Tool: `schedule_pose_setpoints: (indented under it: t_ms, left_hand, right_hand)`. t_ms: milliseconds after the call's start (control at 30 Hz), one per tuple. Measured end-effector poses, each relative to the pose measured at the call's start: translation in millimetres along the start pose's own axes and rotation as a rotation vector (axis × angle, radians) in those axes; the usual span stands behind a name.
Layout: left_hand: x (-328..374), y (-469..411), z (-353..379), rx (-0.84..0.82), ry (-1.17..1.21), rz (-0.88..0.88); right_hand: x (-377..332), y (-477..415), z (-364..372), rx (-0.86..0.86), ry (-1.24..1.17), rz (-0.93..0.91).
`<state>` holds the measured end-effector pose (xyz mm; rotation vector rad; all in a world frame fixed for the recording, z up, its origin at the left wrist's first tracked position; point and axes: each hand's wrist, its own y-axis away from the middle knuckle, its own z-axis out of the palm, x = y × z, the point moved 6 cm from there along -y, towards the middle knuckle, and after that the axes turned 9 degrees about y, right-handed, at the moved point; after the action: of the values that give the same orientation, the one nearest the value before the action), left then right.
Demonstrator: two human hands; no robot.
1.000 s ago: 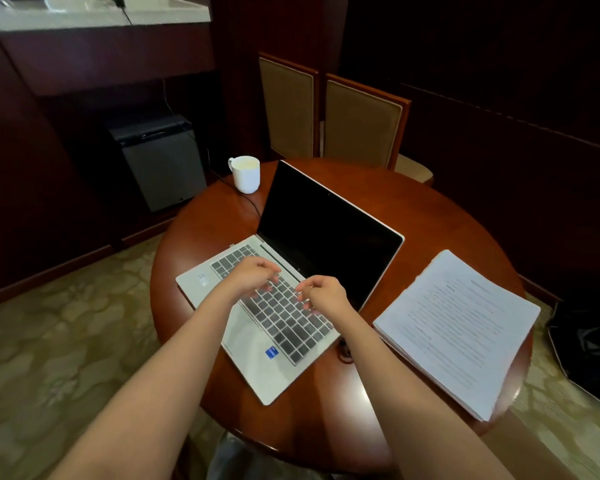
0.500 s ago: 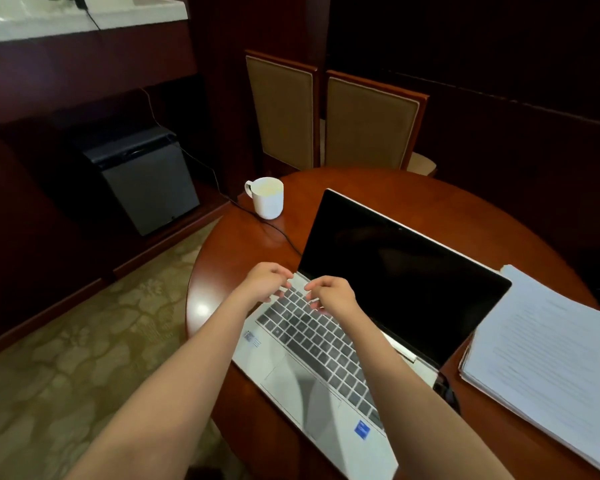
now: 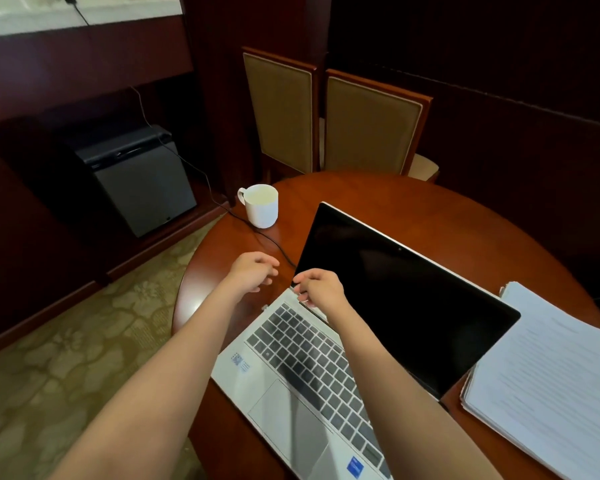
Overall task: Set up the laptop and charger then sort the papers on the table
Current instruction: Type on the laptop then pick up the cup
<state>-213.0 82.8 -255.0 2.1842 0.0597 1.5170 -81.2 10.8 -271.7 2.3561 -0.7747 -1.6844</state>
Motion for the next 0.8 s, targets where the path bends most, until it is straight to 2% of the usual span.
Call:
schedule_pose_setpoints:
  t_ms: [200,400,633,800]
  left_hand:
    - [11,-25,-20,0.044,0.029,0.029]
    - [16,-78,-53,0.015,0.024,0.039]
    - [25,-166,-106,-0.098,-0.026,0.058]
    - [28,-192,-136,-0.217,-0.110,0.052]
  right_hand:
    - [-14,-17,19,-0.015,0.003,-0.032]
    - [-44,-55,56,0.008,-0.067,-0.017]
    - [-84,-119,85,0.336,-0.099,0.080]
    - [-100,-136,96,0.468,-0.040,0.153]
